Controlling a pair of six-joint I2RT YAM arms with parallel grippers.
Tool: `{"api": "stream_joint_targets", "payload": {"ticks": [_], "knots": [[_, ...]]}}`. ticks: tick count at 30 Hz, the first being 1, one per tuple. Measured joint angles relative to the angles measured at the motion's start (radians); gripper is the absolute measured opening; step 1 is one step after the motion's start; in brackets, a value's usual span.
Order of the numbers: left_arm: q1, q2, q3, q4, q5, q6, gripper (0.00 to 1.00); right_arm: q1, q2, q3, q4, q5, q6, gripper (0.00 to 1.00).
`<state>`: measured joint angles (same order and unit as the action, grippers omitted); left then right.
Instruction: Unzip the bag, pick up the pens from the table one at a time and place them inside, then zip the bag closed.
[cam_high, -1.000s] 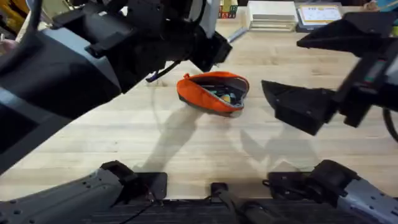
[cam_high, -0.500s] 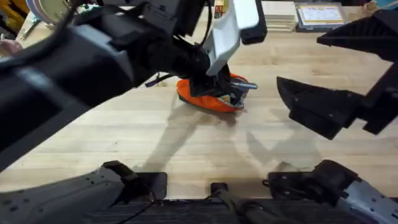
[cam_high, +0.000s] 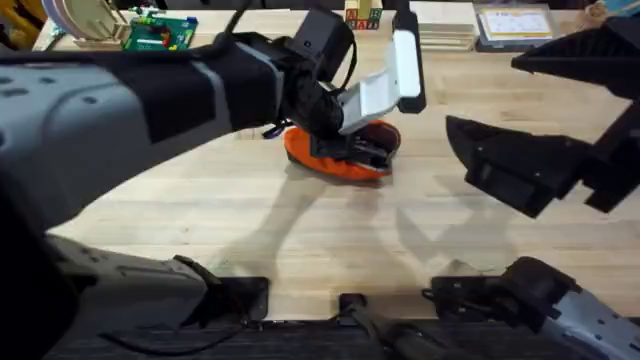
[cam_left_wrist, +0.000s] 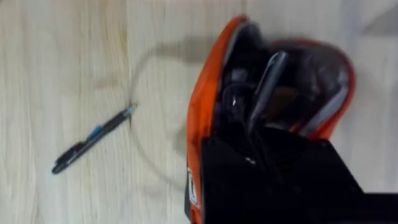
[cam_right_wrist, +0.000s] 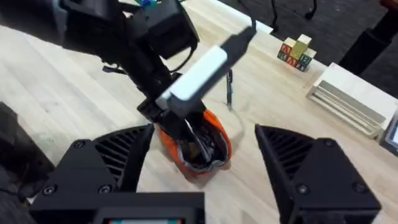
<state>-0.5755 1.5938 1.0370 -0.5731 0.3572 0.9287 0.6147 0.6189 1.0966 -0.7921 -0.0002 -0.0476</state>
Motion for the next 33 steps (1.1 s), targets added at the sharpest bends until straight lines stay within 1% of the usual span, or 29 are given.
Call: {"api": "stream_joint_targets", "payload": {"ticks": [4,5,6,8,9,10,12,16,21,27,30,33], "knots": [[-0.003,0.019,0.0,-0.003,-0.072,0.001,0.044,0.0,0.0,0.0,0.0,0.0,0.002,0.998],[-0.004,0.019,0.0,-0.002,-0.083,0.004,0.061,0.0,0.0,0.0,0.0,0.0,0.003,0.998],[-0.005,0.019,0.0,-0.003,-0.091,0.008,0.114,0.0,0.0,0.0,0.0,0.0,0.003,0.998],[-0.006,0.019,0.001,-0.003,-0.107,0.011,0.4,0.0,0.0,0.0,0.0,0.0,0.003,0.998],[-0.007,0.019,0.007,-0.003,-0.127,0.011,0.869,0.0,0.0,0.0,0.0,0.0,0.004,0.998],[-0.007,0.019,0.008,-0.003,-0.13,0.007,0.958,0.0,0.0,0.0,0.0,0.0,0.004,0.998],[-0.011,0.017,0.008,-0.004,-0.137,0.005,0.99,0.0,0.0,0.0,0.0,0.0,0.003,0.998],[-0.027,-0.012,0.009,-0.013,-0.153,-0.001,0.992,0.0,0.0,0.0,0.0,0.0,0.004,0.998],[-0.029,-0.117,0.009,-0.015,-0.157,-0.004,0.992,0.0,0.0,0.0,0.0,0.0,0.004,0.998],[-0.028,-0.254,0.01,-0.015,-0.157,-0.041,0.994,0.0,0.0,0.0,0.0,0.0,0.004,0.998],[-0.012,-0.31,0.01,-0.017,-0.153,-0.055,0.993,0.0,0.0,0.0,0.0,0.0,0.004,0.998],[0.035,-0.365,0.01,-0.023,-0.131,-0.062,0.993,0.0,0.0,0.0,0.001,0.0,0.004,0.998]]}}
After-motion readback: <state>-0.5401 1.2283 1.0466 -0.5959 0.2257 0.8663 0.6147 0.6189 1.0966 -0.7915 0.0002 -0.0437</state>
